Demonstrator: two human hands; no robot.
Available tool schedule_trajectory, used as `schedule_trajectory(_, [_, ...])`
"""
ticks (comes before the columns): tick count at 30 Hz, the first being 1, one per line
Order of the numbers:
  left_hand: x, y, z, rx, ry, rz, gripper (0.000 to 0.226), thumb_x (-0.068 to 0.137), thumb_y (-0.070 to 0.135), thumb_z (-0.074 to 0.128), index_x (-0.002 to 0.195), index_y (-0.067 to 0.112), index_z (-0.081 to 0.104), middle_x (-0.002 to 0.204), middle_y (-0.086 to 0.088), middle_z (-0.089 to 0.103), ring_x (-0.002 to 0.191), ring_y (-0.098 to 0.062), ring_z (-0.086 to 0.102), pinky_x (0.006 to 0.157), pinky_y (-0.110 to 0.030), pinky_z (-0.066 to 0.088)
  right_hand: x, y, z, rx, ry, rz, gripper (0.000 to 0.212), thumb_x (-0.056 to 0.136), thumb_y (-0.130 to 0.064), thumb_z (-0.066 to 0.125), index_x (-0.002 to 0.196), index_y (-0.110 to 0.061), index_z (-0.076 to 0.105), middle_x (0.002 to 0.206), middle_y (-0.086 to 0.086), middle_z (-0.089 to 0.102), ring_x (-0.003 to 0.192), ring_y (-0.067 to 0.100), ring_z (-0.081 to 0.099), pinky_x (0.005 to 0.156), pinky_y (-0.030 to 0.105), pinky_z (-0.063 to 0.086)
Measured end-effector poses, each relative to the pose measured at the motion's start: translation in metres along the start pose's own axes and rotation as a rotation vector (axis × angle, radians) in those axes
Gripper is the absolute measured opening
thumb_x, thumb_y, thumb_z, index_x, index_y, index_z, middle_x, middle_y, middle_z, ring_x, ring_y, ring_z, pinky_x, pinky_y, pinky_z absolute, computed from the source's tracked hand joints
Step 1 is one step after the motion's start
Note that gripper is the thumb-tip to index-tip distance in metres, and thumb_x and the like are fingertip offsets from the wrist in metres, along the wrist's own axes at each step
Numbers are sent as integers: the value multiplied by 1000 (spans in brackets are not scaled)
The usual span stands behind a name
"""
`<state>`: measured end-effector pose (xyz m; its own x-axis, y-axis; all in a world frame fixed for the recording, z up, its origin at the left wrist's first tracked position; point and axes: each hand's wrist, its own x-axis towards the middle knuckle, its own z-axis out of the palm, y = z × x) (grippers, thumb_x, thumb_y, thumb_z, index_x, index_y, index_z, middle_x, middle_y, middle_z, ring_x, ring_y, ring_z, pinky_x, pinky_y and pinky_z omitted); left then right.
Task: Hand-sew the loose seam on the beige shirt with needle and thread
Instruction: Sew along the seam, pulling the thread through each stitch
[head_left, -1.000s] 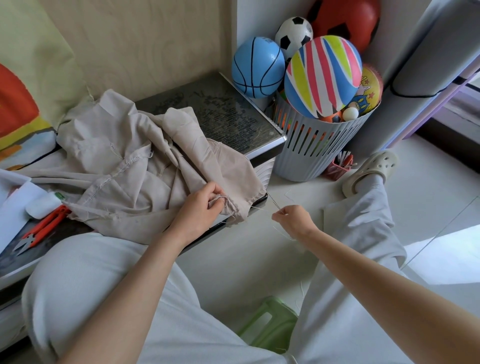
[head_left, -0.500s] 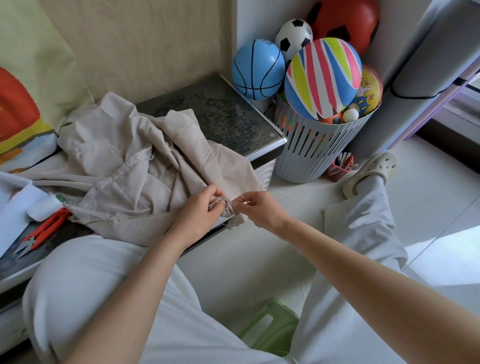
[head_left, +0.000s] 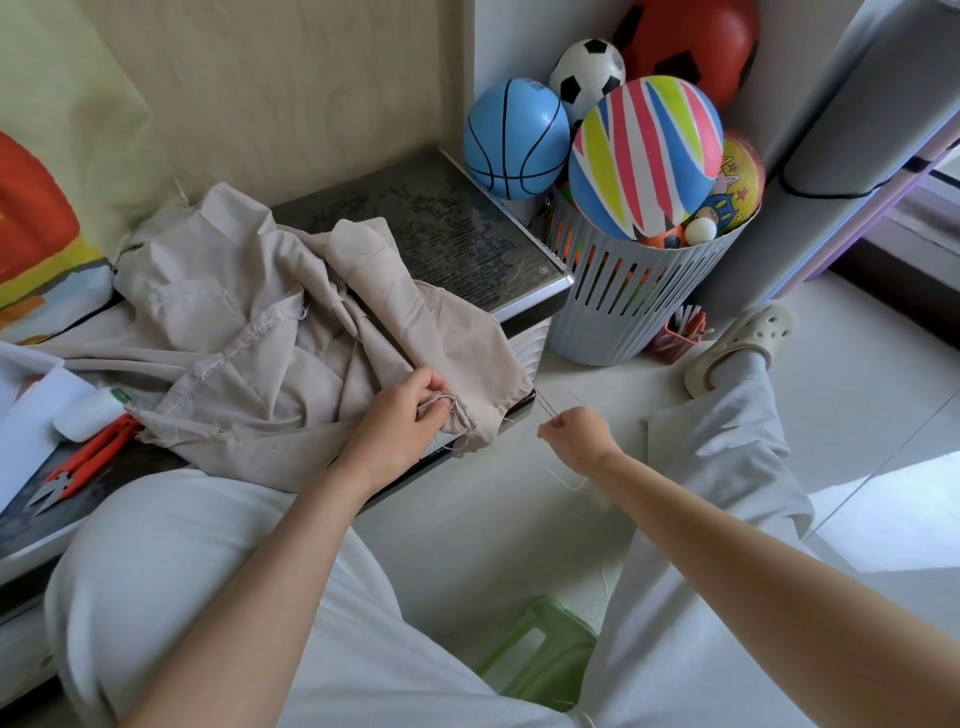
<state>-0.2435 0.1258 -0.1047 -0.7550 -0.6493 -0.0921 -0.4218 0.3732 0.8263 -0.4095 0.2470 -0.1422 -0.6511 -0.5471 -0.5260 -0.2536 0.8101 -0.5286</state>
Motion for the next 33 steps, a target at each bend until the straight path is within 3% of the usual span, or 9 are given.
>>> schedule_trajectory(3, [0,0,0,2,3,3,9,93,8,53,88,16,52,83,-9,67,78,-34,59,70,-38,44,-3,4,1,9,24,-33,26,90,-11,51,70,5,59,70,20,58,67,34,50,57,33,38])
schedule_trajectory(5, [0,0,0,-3,-1,-4,7,93,8,52,89,14,53,84,-9,67,79,-33,60,72,-37,44,-10,-5,-2,110,35,-152,21,92,-15,51,99,0,64,87,12,63,76,23,56,56,19,41])
schedule_trajectory(9, [0,-1,0,-2,-7,-6,8,93,8,53,89,15,54,82,-7,67,75,-28,60,70,-36,46,-29,-37,-8,300,-140,-358,23,94,-13,54,115,-10,62,54,-17,51,38,-3,45,41,8,30])
schedule_trajectory(12, [-1,1,0,-19,-12,0,22,93,6,52,82,24,51,77,1,66,66,-9,55,65,-21,43,-36,-50,-7,334,-282,-385,17,96,-13,52,110,-11,62,35,-19,45,31,-1,41,37,10,27])
schedule_trajectory(14, [0,1,0,-16,-13,0,25,93,6,52,80,28,50,78,-3,66,67,-14,55,64,-24,42,-38,-55,-6,342,-326,-373,10,96,-14,52,93,-10,61,35,-17,45,29,-1,42,36,11,26])
schedule_trajectory(17, [0,0,0,-10,-8,0,21,93,7,53,82,25,50,79,-5,67,75,-29,59,67,-32,44,-33,-54,-3,315,-262,-346,18,95,-16,54,78,-15,58,33,-18,44,30,-1,40,38,10,26])
schedule_trajectory(22, [1,-1,1,-13,0,12,15,93,7,52,85,19,51,80,-9,66,77,-30,59,67,-30,42,-19,-37,-4,212,-93,-281,11,91,-18,57,85,-12,65,53,-12,47,38,0,42,40,10,28])
schedule_trajectory(28, [1,-2,1,-19,-1,13,16,93,7,52,85,20,51,78,-7,65,72,-26,56,64,-25,40,-7,-11,0,20,-72,-63,25,90,-12,51,65,-10,48,56,0,39,46,14,30,38,19,27])
schedule_trajectory(33, [2,-3,1,-27,-5,3,18,93,7,53,84,22,50,78,-3,65,66,-12,52,63,-19,39,-14,-16,-1,141,-67,-212,16,92,-14,54,102,-8,65,63,-9,49,38,1,44,38,8,31])
